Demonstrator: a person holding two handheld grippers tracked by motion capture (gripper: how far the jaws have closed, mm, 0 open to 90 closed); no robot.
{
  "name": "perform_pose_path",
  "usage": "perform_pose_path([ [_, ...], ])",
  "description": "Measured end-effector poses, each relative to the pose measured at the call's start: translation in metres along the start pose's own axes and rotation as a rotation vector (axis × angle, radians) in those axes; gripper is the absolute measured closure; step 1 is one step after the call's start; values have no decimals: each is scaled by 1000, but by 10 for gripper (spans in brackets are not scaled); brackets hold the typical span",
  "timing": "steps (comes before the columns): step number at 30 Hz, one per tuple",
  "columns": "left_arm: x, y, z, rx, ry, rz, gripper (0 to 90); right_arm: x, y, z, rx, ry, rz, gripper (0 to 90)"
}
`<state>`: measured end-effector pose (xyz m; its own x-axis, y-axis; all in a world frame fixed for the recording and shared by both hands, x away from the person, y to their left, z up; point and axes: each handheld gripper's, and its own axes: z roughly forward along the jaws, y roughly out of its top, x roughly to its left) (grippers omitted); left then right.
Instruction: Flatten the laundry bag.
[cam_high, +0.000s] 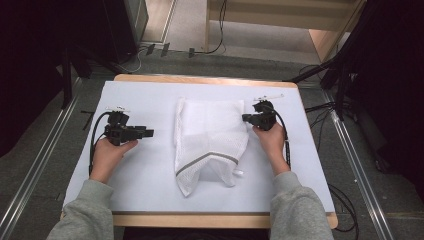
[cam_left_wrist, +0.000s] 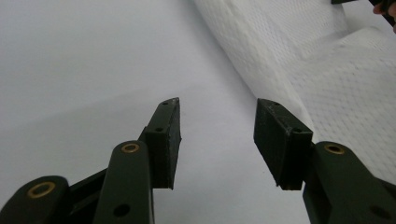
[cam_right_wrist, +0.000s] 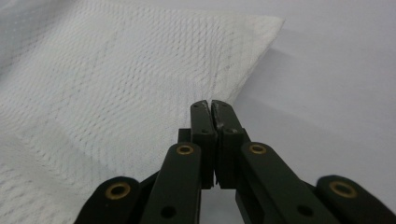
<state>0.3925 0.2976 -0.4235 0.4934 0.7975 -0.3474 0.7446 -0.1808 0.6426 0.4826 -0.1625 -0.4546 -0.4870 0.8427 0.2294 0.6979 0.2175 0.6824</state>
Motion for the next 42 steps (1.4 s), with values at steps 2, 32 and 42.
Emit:
perform_pose_path([
  [2,-6,1,4,15,-9,16,522,-7,-2,2,11,-1,24,900],
  [32,-64,7,74,183,-31,146,628,33,-56,-76,-50,67,-57,726],
  [42,-52,12,73,208,-31,134,898,50,-74,-91,-49,111,-84,726],
])
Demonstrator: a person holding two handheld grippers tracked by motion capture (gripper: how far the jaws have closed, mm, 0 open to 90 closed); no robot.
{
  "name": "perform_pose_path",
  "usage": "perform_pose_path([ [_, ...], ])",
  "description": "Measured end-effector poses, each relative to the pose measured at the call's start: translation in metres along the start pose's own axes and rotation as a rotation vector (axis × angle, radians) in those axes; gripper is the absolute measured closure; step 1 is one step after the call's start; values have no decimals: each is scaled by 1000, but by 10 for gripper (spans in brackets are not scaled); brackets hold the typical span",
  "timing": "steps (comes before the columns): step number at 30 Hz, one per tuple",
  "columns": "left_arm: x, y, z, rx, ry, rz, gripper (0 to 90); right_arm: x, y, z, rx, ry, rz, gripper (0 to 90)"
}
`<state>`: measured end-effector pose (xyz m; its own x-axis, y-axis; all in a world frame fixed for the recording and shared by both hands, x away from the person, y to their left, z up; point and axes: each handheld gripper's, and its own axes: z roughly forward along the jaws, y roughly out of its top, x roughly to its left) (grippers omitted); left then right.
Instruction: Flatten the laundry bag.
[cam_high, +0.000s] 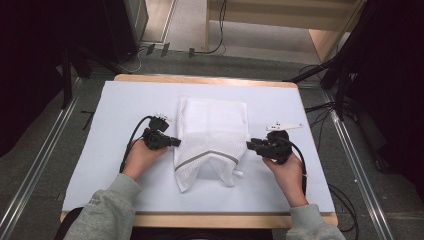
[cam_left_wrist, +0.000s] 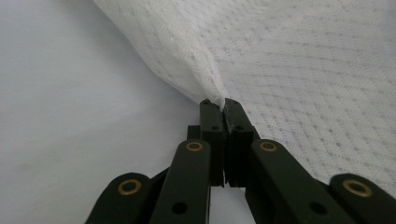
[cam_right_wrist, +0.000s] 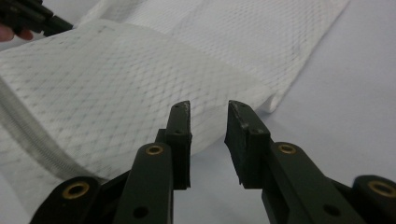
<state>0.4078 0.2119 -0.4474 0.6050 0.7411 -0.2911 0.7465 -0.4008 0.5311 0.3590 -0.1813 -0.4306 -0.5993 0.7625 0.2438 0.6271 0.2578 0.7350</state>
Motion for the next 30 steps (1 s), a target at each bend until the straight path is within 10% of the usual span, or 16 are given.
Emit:
perform_pose_path([
  [11,42,-11,-27,-37,5,-111,894,31,-20,-7,38,71,-56,707],
  [22,54,-14,-24,-22,0,-150,868,53,-28,3,80,116,-98,644],
  [25,53,-14,-23,-25,-13,-153,895,52,-30,13,164,127,-80,847],
  [30,55,-13,-27,-31,-23,-154,899,51,-30,7,183,134,-71,900],
])
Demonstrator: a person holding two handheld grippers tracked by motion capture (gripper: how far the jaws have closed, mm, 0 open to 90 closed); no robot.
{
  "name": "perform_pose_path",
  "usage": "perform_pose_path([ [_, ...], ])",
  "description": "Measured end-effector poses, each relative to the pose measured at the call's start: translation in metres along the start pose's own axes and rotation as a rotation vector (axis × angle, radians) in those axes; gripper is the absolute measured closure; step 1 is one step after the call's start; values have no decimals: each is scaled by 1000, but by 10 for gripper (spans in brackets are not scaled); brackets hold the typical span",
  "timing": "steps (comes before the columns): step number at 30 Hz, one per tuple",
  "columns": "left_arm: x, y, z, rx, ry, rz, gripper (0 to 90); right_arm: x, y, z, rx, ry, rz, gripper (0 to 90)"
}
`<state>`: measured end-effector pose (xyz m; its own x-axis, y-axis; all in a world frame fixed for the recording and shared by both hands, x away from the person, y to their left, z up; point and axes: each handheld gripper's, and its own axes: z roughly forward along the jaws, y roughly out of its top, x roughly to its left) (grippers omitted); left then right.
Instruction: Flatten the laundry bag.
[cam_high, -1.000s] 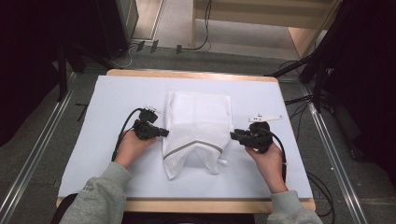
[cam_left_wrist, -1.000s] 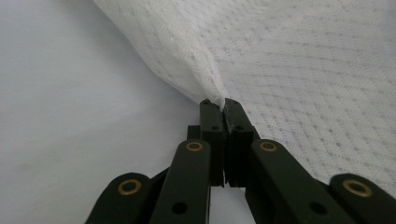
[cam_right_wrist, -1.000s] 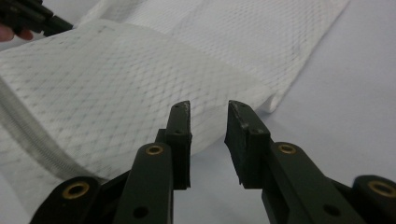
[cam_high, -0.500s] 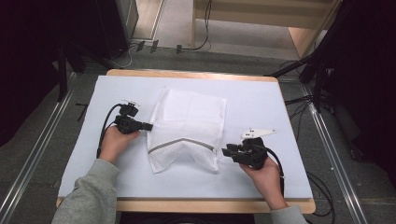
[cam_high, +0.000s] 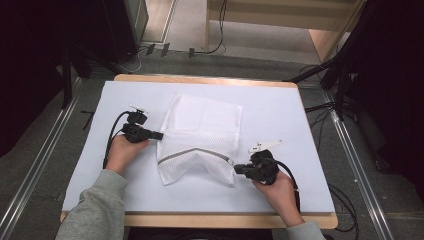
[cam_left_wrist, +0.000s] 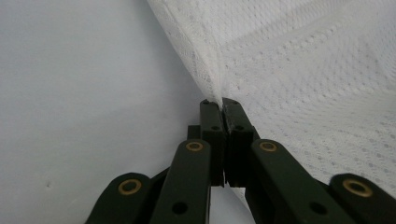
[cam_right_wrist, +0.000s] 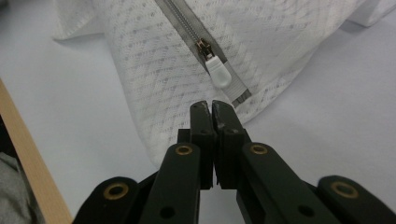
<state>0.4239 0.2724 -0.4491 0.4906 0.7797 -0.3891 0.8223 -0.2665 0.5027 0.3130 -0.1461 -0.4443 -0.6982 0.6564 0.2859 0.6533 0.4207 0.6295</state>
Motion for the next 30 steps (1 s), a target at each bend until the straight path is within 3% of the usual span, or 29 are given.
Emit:
perform_pose_path([
  [5,5,0,-5,-18,0,-12,899,-1,-5,-21,-39,-31,2,900],
  [13,9,3,-9,-45,3,-26,900,-6,-18,-39,-59,-70,16,900],
  [17,6,8,-9,-88,-11,-3,900,-10,-20,-41,-49,-119,24,900],
  [20,4,10,-4,-73,-8,15,899,-13,-22,-43,-41,-153,23,900],
  [22,5,10,1,-50,-3,13,889,-13,-22,-44,-36,-153,27,900],
  [24,6,10,4,-36,-4,8,857,-12,-23,-41,-20,-71,28,900],
  [26,7,9,4,-45,-5,1,790,-4,-27,-35,7,-38,14,900],
  [28,8,9,2,-55,-12,-3,775,-2,-28,-34,8,-40,7,900],
  [30,8,9,0,-65,-15,0,686,-2,-30,-32,3,-50,-12,889],
])
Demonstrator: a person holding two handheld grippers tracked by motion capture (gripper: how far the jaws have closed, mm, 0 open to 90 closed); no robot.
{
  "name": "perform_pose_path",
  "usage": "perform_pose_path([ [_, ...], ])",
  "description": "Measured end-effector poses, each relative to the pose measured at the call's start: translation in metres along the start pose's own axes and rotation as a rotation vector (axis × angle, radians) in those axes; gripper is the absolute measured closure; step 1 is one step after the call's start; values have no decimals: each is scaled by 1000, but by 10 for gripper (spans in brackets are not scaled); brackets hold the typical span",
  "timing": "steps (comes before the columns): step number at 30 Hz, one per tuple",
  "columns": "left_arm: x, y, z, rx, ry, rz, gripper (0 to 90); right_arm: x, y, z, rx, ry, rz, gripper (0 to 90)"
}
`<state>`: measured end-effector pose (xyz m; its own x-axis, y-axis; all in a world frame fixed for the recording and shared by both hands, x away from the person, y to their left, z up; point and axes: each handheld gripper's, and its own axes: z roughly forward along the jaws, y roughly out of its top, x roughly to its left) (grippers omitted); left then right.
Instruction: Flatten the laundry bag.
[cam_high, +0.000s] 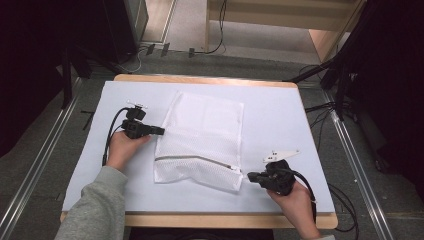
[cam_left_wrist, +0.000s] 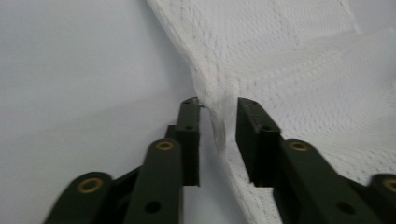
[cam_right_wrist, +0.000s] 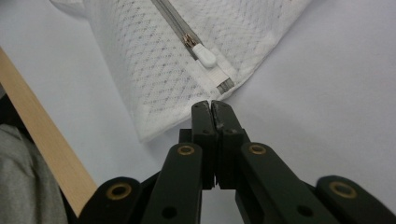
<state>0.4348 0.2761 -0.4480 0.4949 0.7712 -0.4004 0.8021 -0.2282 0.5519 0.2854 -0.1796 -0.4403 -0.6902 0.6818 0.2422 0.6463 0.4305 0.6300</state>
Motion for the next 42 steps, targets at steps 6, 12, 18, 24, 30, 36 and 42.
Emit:
perform_pose_path([
  [6,-9,-5,-10,-9,5,39,578,-8,3,-8,-101,-25,1,735],
  [12,-14,-15,-18,-21,16,46,535,-17,14,0,-167,-35,13,662],
  [18,-19,-28,-25,-30,17,46,516,-26,28,18,-181,-39,11,631],
  [24,-23,-38,-25,-23,26,44,517,-42,49,44,-167,-58,46,616],
  [30,-21,-43,-15,-6,31,30,553,-53,62,69,-103,-97,86,624],
  [36,-24,-44,-10,14,12,11,726,-61,73,84,-77,-124,109,799],
  [42,-29,-40,-3,31,25,15,889,-68,84,91,-62,-131,109,900],
])
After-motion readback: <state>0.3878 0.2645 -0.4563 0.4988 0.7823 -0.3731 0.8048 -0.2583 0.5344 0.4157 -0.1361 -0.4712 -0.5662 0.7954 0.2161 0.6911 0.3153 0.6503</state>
